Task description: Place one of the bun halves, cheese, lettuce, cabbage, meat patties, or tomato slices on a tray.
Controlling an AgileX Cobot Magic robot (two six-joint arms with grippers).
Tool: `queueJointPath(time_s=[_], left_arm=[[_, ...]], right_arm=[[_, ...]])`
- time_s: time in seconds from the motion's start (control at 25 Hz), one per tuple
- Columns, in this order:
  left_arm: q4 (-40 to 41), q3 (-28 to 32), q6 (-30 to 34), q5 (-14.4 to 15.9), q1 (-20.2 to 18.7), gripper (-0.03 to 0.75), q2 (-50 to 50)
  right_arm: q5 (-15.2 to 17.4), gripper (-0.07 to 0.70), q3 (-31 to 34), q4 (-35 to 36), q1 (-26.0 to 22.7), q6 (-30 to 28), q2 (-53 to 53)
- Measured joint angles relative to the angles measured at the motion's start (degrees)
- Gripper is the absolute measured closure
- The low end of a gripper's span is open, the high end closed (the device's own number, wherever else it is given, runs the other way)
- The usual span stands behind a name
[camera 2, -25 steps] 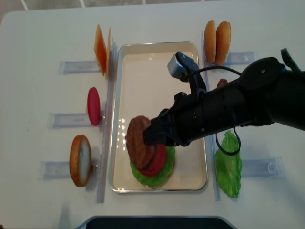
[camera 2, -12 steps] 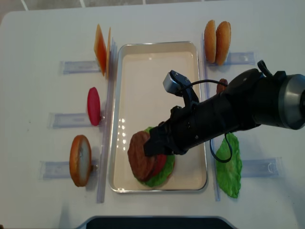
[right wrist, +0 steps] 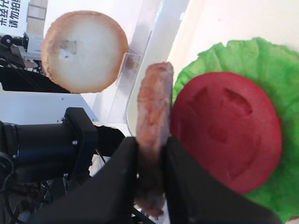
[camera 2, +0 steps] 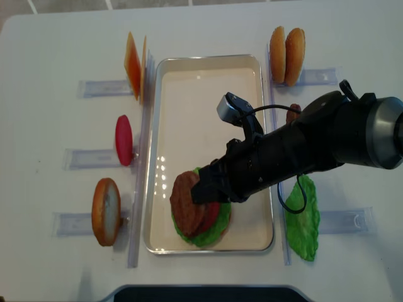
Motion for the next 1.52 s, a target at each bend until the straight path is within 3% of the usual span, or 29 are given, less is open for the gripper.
queueJointPath(time_s=[0.24,0.52,0.72,0.96,1.2,1.36,1.52], left_arm=[[0.0,0.0,0.0,0.0,0.0,0.716,0.0],[0.0,0.0,0.0,0.0,0.0,0.716,0.0],[0.0,0.0,0.0,0.0,0.0,0.716,0.0],[0.0,0.0,0.0,0.0,0.0,0.716,0.0],[0.0,0.0,0.0,0.0,0.0,0.716,0.0],[0.0,0.0,0.0,0.0,0.0,0.716,0.0],[0.0,0.0,0.0,0.0,0.0,0.716,0.0]], right_arm=[[-0.9,0.456,0.06,0.0,0.0,0.0,0.0],[-6.2,0.254,0.06,-2.88,0.0,0.11,-2.25],[-10.19,0.211,0.06,-11.18,0.0,4.38,-7.06],[-12.31,0.209,0.06,-25.91,0.0,15.19,-13.59],[-12.28,0.209,0.07,-46.02,-3.32,31.65,-20.72],[-9.83,0.209,0.07,-58.57,-8.78,41.14,-25.45],[-4.44,0.209,0.07,-69.38,-15.33,48.39,-29.54]])
